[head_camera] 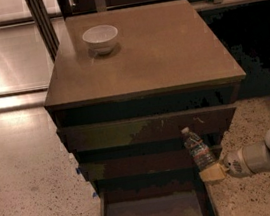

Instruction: Place water bottle into bottom drawer

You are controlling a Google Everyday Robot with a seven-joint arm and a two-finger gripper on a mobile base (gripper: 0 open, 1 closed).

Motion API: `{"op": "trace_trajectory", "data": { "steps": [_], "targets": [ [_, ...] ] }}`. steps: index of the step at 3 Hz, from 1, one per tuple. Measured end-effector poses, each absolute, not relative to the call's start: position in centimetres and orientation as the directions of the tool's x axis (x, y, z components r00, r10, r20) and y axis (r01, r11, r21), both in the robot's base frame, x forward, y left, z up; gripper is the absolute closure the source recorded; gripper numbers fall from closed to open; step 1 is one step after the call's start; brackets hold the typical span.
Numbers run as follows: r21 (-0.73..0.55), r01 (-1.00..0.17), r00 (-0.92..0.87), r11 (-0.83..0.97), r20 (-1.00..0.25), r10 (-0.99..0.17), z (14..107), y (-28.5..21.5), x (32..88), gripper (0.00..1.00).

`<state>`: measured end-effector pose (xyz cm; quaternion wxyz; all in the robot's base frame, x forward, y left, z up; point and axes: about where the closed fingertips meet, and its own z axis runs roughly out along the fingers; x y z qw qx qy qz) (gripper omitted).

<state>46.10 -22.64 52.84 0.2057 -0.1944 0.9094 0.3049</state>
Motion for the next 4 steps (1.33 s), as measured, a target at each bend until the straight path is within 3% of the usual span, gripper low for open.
{"op": "trace_trajectory", "data": {
  "steps": [2, 4],
  "targets": [
    [0.541, -0.416, -0.878, 0.731, -0.449, -0.167, 49.5, -22.4, 44.1, 1.00],
    [0.713, -0.169, -0.973, 0.680, -0.231, 0.001, 34.6, -20.5, 37.9, 1.00]
  ]
}}
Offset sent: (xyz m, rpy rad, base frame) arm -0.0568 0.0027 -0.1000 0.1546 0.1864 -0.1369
